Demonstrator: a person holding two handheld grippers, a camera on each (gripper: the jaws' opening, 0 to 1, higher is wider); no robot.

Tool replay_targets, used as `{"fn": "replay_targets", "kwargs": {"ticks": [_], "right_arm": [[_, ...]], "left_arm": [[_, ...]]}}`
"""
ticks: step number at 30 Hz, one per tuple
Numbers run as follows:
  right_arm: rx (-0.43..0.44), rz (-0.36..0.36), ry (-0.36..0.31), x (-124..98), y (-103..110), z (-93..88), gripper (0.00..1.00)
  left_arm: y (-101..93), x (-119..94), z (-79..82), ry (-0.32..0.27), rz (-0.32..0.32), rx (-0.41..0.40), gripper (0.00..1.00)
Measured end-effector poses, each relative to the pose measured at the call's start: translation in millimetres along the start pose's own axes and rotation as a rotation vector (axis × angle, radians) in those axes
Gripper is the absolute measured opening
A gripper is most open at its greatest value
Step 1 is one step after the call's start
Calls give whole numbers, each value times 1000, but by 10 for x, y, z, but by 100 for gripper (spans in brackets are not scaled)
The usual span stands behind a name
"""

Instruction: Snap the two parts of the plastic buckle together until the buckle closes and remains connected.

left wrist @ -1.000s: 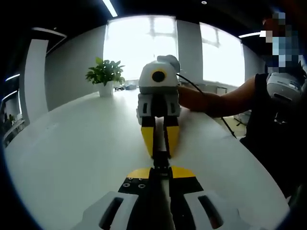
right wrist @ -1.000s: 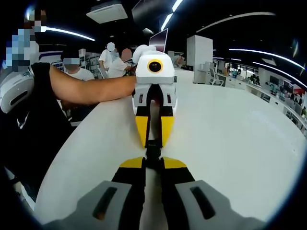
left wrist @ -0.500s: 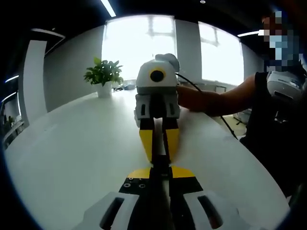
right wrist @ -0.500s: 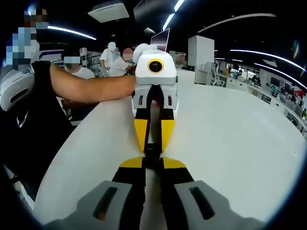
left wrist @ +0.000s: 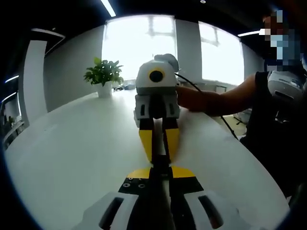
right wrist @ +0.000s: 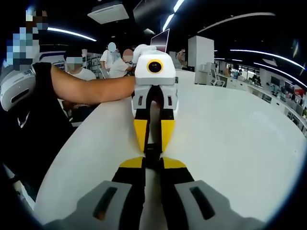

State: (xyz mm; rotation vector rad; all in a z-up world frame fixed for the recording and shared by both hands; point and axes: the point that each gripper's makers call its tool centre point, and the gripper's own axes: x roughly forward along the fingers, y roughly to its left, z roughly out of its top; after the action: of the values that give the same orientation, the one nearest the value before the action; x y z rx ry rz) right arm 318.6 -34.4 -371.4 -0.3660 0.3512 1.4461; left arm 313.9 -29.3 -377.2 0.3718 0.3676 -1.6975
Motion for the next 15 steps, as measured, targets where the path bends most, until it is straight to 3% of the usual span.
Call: {"fn": "replay_targets", "kwargs": {"ticks": [7, 13, 15], "right_arm": [[4, 3, -16, -19, -22, 48, 9], [9, 3, -53, -46, -23, 133, 9], [13, 3, -68, -60, -24, 167, 9]], "left_arm": [[7, -15, 18, 20, 6, 7, 10], [6, -92, 114, -15, 6, 5, 11], [5, -92, 145, -30, 15, 18, 17]]}}
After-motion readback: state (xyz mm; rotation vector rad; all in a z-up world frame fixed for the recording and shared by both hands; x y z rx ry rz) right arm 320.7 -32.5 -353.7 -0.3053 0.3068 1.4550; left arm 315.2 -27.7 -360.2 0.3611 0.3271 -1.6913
